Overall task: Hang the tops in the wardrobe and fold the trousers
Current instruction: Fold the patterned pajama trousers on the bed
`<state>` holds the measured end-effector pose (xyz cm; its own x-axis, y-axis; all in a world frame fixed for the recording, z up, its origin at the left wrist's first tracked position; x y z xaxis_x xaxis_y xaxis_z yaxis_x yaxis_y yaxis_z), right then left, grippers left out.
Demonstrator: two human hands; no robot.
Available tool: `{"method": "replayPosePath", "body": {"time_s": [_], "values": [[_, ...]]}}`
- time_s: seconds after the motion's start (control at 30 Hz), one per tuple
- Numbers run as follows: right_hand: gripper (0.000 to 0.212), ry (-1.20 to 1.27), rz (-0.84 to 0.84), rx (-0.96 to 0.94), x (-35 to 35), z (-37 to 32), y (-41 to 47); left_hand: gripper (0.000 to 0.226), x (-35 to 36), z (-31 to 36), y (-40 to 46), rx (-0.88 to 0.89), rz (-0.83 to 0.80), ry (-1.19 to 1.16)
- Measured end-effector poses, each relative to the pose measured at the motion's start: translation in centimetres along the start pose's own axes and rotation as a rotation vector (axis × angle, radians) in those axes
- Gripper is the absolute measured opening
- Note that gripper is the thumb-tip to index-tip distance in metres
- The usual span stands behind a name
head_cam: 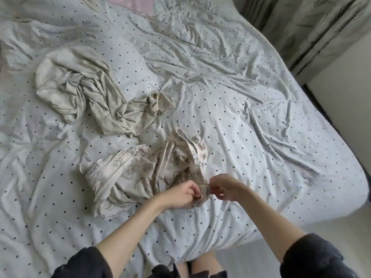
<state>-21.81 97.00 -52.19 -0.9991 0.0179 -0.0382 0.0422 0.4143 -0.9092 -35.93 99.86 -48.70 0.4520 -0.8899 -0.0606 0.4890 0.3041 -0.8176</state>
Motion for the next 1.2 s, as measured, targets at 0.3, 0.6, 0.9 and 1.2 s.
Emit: {"method": "replayPosePath", "body": {"time_s": [0.3, 0.6, 0.9, 1.2], "values": [[0.033, -0.345, 0.244, -0.415, -3.7, 0.6, -3.1, 0.057, -12.4, 5.2, 2.7, 0.058, 0.828, 0.032], [0.051, -0.737, 0.24, -0.608, -5.9, 3.2, -6.0, 0.069, -9.2, 7.4, 7.7, -0.071, 0.451, 0.302], [0.031, -0.918, 0.476, -0.692, -10.4, 0.5, -8.3, 0.035, -11.7, 10.9, 1.7, 0.022, 0.517, 0.402], [0.02, -0.762, 0.888, -0.952, -19.9, -15.0, -20.0, 0.018, -14.2, 25.6, -13.3, 0.437, 1.042, 0.285]]}}
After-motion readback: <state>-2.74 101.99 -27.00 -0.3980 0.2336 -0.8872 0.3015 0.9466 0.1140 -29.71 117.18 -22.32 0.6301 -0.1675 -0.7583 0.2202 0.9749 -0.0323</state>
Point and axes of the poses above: each hand's wrist, its own y-axis towards the middle knuckle, its own x-axis out of the palm, z = x × y, the point moved 7 cm from there along y, towards the middle knuckle, and after that the axes turned 7 degrees about -x, right-handed, at the moved point
